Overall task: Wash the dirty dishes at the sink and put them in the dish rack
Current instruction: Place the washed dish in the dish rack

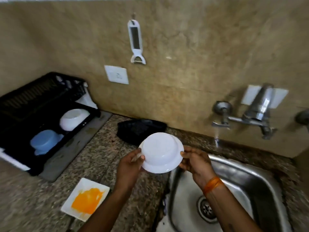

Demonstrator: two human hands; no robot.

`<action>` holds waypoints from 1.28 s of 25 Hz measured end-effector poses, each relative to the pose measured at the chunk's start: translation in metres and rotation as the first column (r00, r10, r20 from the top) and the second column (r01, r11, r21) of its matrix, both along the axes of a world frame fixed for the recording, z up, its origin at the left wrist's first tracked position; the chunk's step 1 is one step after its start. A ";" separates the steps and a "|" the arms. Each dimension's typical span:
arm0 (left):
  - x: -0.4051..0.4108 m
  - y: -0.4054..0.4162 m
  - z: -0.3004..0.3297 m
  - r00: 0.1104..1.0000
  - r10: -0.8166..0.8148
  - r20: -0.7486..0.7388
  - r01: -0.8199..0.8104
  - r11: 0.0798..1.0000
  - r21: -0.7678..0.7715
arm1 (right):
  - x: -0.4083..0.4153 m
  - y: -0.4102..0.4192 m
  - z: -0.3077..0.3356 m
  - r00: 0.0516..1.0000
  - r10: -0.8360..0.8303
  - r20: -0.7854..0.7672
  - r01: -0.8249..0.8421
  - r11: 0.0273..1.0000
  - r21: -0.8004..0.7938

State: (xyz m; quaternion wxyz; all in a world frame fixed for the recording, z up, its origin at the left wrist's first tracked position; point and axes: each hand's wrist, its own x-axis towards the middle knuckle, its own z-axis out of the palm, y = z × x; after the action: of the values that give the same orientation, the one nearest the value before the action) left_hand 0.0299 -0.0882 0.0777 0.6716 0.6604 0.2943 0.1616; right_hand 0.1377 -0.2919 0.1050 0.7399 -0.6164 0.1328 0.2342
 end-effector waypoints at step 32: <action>0.112 0.645 0.094 0.934 0.265 -0.240 -0.100 0.839 0.535 | 0.184 0.731 0.075 0.944 0.328 0.005 -0.328 0.944 0.032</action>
State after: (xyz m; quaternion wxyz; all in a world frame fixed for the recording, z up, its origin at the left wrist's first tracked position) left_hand 0.1416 0.5569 0.1722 0.3984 0.8009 0.4025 0.1944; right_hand 0.3213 0.4386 0.1803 0.7003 -0.6180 0.0247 0.3565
